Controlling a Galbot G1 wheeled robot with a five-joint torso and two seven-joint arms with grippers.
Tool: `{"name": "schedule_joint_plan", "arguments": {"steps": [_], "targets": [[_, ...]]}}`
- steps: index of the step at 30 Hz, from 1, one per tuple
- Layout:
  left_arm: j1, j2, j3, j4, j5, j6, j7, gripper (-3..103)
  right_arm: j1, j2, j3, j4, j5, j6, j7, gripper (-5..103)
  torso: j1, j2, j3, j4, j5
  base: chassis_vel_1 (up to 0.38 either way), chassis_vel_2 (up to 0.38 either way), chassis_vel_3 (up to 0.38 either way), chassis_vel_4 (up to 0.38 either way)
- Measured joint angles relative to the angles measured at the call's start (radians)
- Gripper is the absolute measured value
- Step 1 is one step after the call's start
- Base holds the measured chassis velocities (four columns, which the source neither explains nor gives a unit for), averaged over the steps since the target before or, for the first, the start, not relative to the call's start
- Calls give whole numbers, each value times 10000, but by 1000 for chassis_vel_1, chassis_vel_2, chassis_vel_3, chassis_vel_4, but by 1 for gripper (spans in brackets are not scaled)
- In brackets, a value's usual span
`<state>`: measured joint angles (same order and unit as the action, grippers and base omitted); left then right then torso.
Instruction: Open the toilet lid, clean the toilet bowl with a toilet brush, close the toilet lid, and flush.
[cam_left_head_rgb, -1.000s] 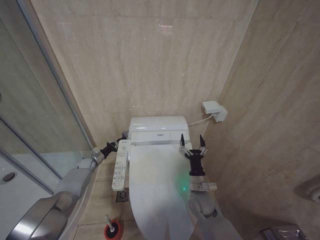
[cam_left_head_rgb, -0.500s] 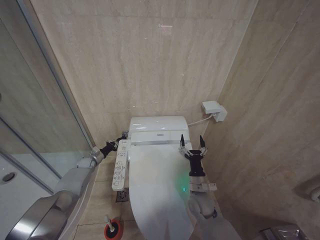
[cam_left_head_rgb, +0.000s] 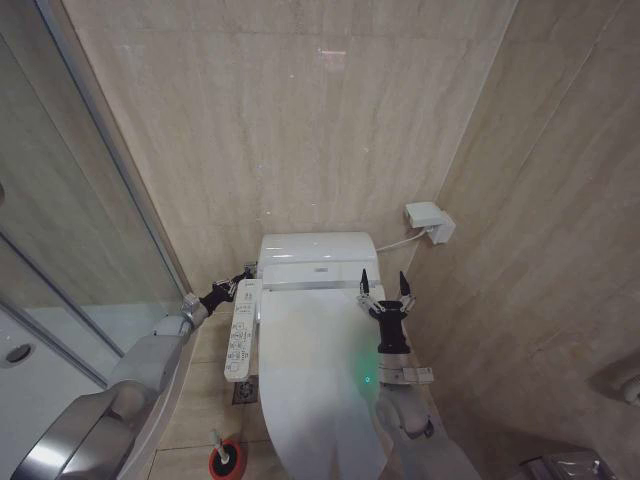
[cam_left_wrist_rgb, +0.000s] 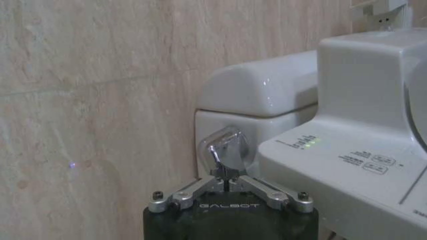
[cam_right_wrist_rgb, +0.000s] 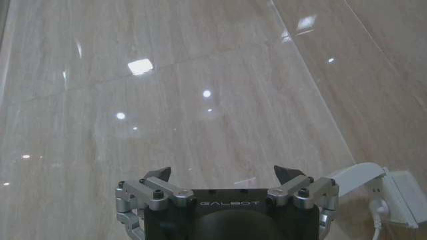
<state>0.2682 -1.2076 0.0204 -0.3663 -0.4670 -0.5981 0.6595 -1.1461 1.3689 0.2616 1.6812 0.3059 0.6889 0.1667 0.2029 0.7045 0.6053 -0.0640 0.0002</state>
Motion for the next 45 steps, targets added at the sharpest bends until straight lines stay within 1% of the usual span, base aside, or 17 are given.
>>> {"name": "schedule_joint_plan", "arguments": {"steps": [10,30,37,38,39,40,42,44,45], "targets": [[84,12,1,-34,3,-1,4,0,-36,30,5,33,-36,0,4,100,0,0,1,-6,-3,0,0,0,0],[103,64,43,-106,-1,0,-5,0,-51,-40,9,25,-69,1,25,100,1,-2,1,0,-2,0,0,0,0],[204,214,7,-433,-118,-9,-204,0,-27,-53,18,-21,-105,0,58,100,1,-2,1,-4,-3,0,0,0,0],[302,295,-62,-644,-250,-10,-395,0,-6,-59,18,-29,-103,-1,63,100,2,-2,2,-4,-4,0,0,0,0],[481,440,-148,-1081,-447,-12,-800,0,18,-68,19,-40,-94,-1,68,100,2,-2,1,-5,-2,0,0,0,0],[481,440,-148,-1081,-447,-12,-800,0,18,-68,19,-40,-94,-1,68,100,2,-2,1,-5,-2,0,0,0,0],[973,735,-345,-2262,-816,33,-1679,0,81,-81,20,-72,-69,-3,71,100,2,-2,2,0,-4,0,0,0,0],[1316,851,-568,-3113,-985,12,-2261,0,94,-92,64,-77,-61,-6,72,100,1,-1,1,6,2,0,0,0,0],[1316,851,-568,-3113,-985,12,-2261,0,94,-92,64,-77,-61,-6,72,100,1,-1,1,6,2,0,0,0,0]]}}
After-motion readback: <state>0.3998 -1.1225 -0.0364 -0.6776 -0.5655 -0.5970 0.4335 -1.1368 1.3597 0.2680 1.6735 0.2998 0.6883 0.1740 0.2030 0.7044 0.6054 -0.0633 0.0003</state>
